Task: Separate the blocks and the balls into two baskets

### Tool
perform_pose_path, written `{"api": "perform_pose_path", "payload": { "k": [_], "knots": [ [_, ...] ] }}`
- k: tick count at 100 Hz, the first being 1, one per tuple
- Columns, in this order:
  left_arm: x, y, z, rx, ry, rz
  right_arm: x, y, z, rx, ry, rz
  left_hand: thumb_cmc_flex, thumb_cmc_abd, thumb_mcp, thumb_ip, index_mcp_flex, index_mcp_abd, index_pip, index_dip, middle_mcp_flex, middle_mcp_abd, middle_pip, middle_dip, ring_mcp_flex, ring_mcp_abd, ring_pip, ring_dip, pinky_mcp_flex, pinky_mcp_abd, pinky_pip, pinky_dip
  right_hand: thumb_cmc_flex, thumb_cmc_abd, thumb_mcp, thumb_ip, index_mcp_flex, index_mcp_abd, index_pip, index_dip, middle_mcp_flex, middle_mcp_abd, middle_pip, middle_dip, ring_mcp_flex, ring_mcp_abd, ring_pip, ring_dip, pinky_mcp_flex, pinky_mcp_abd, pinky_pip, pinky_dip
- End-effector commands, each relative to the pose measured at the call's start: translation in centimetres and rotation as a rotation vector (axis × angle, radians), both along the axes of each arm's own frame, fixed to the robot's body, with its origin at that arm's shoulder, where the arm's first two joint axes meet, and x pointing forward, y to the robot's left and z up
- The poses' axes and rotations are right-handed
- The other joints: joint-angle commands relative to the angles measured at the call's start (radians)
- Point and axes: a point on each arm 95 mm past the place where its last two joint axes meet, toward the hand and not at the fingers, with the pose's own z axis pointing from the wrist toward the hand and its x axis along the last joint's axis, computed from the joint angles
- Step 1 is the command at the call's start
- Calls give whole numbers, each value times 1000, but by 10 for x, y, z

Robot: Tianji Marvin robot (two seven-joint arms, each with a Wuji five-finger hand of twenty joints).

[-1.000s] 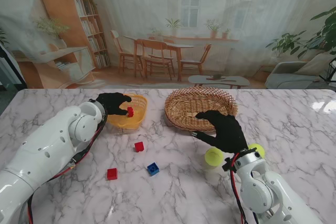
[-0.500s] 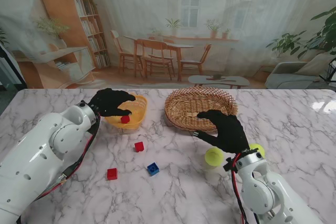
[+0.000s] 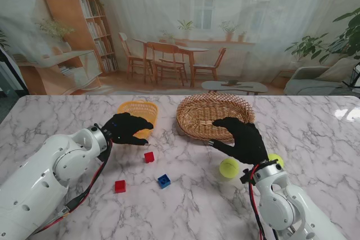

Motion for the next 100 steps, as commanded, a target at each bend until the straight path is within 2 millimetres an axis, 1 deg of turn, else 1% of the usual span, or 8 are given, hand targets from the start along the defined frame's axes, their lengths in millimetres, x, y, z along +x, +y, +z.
{"api": "perform_pose_path", "payload": {
  "k": [1, 29, 51, 60, 70, 74, 89, 100],
  "knots": [
    [-6, -7, -9, 13, 37, -23, -2, 0, -1, 1, 3, -7, -21, 22, -6, -19, 0, 22, -20, -5, 13, 13, -9, 1, 6, 26, 16, 4, 1, -4, 23, -16, 9, 36, -10, 24, 1, -20, -10, 6, 6, 0, -14, 7, 20, 8, -47, 15, -16, 20, -10, 13],
    [-17, -26, -20, 34, 80, -93, -2, 1, 0, 1, 5, -9, -38, 50, -8, -23, -2, 16, -19, -4, 8, 8, -10, 2, 1, 22, 14, 3, -3, -12, 26, -21, 10, 35, -11, 24, 4, -21, -10, 6, 8, 0, -14, 7, 20, 10, -47, 15, -17, 20, -11, 13],
    [-18, -33, -33, 63, 121, -110, -3, 0, 0, 5, 4, -12, -33, 37, -9, -24, -7, 23, -22, -4, -15, 12, -16, 1, -10, 16, 12, 4, -7, -16, 27, -23, 9, 36, -11, 24, 3, -20, -11, 6, 9, -2, -15, 7, 20, 10, -48, 15, -17, 20, -11, 13],
    [-17, -33, -39, 79, 131, -107, -3, 1, 0, 4, 6, -12, -30, 25, -8, -23, -41, 44, -40, -12, -50, 23, -29, -6, -22, 13, 13, 5, -13, -21, 23, -25, 9, 36, -11, 24, 3, -20, -11, 6, 9, 0, -15, 7, 21, 9, -47, 15, -17, 21, -11, 13],
    [-15, -32, -46, 95, 144, -98, -2, 1, -1, 3, 9, -11, -32, 7, -8, -21, -57, 60, -58, -24, -71, 30, -34, -11, -30, 11, 16, 9, -15, -25, 22, -26, 9, 35, -11, 24, 3, -20, -11, 6, 12, -1, -14, 7, 22, 9, -47, 16, -18, 20, -12, 13],
    [-14, -32, -48, 101, 149, -95, -2, 1, -1, 3, 11, -11, -34, 1, -8, -20, -63, 64, -65, -29, -84, 41, -41, -16, -33, 11, 17, 9, -17, -26, 21, -26, 9, 35, -11, 24, 5, -21, -10, 6, 15, 0, -13, 8, 21, 11, -47, 16, -19, 21, -12, 13],
    [-10, -31, -55, 126, 174, -84, -2, 1, -1, 3, 19, -9, -44, -22, -3, -16, -101, 92, -118, -86, -124, 82, -102, -87, -47, 20, 15, 7, -26, -22, 16, -26, 9, 36, -12, 23, 9, -21, -10, 6, 31, -2, -13, 8, 26, 12, -47, 16, -20, 23, -14, 12],
    [-8, -31, -61, 138, 192, -75, -2, 1, -1, 1, 23, -7, -47, -33, -3, -15, -108, 105, -125, -100, -122, 89, -109, -99, -44, 19, 19, 8, -23, -22, 19, -25, 9, 37, -12, 23, 9, -20, -10, 5, 40, -3, -14, 8, 29, 13, -48, 16, -20, 23, -14, 12]
  ]
}}
